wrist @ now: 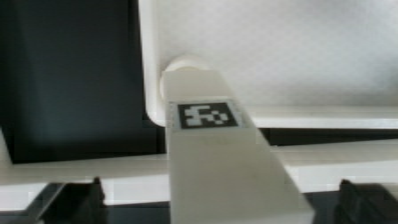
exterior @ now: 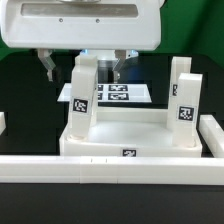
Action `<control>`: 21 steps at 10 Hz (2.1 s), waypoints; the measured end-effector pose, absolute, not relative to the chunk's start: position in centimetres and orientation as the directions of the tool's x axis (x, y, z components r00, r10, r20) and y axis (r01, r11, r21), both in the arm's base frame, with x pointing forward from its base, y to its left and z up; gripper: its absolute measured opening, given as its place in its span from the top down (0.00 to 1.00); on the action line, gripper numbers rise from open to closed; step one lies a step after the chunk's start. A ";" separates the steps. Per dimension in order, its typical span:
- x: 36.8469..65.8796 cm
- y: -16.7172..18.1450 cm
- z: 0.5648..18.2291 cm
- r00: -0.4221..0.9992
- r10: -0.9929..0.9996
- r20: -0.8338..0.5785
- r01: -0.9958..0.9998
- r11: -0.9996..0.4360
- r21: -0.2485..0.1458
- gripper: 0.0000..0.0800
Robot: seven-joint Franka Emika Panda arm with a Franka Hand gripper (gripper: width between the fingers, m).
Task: Assemble desk
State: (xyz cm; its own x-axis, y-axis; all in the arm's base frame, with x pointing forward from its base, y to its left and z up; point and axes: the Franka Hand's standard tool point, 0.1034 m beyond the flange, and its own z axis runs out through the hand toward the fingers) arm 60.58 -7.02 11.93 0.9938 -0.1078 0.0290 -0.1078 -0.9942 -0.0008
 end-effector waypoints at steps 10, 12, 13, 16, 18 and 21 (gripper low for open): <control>60.5 -7.2 11.8 0.992 -0.121 0.028 -0.121 -0.993 0.000 0.64; 60.5 -7.2 11.8 0.972 -0.234 0.028 -0.234 -0.972 -0.006 0.64; 60.5 -7.2 11.8 0.949 -0.314 0.028 -0.314 -0.949 -0.012 0.64; 60.5 -7.3 11.7 0.802 -0.597 0.030 -0.597 -0.802 -0.021 0.64; 60.6 -7.1 11.7 0.652 -0.757 0.030 -0.757 -0.653 -0.031 0.64; 60.6 -7.2 11.6 0.433 -0.901 0.014 -0.900 -0.433 -0.046 0.64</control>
Offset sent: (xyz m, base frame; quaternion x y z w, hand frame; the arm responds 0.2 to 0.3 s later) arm 0.0000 0.0000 0.0000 0.0000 0.0000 0.0000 1.0000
